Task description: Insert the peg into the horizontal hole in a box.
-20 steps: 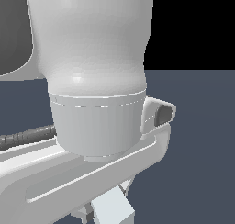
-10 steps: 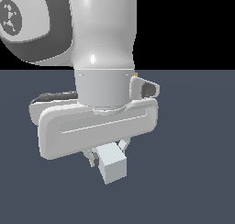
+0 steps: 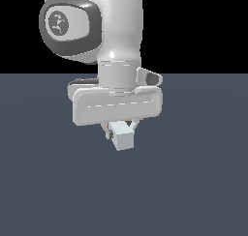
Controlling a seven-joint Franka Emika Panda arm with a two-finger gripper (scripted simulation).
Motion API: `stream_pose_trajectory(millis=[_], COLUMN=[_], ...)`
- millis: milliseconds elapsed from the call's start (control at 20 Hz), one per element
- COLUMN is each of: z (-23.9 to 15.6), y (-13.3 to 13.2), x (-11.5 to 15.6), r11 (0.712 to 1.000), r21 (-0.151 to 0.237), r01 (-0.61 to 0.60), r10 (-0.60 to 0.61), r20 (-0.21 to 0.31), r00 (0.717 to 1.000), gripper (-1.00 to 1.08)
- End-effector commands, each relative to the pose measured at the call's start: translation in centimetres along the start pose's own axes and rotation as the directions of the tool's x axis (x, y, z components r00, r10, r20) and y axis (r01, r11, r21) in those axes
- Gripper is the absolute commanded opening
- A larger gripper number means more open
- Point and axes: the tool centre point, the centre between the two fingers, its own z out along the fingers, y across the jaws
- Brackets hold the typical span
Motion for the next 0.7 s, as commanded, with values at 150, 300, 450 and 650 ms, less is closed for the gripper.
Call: stream_pose_trajectory(millis=[150, 300, 450, 650], z=[-0.9, -1.2, -1.4, -1.5], y=[1.9, 2.7, 3.3, 3.8], x=[3.0, 4.1, 4.8, 5.3], r11=[0.999, 0.997, 0.996, 0.995], r21=[-0.002, -0.002, -0.002, -0.002], r01=[-0.054, -0.074, -0.089, -0.098], r10=[0.054, 0.074, 0.089, 0.098], r20=[0.001, 0.001, 0.001, 0.001], r00=[0.999, 0.997, 0.996, 0.995], gripper=[-1.0, -1.0, -1.0, -1.0])
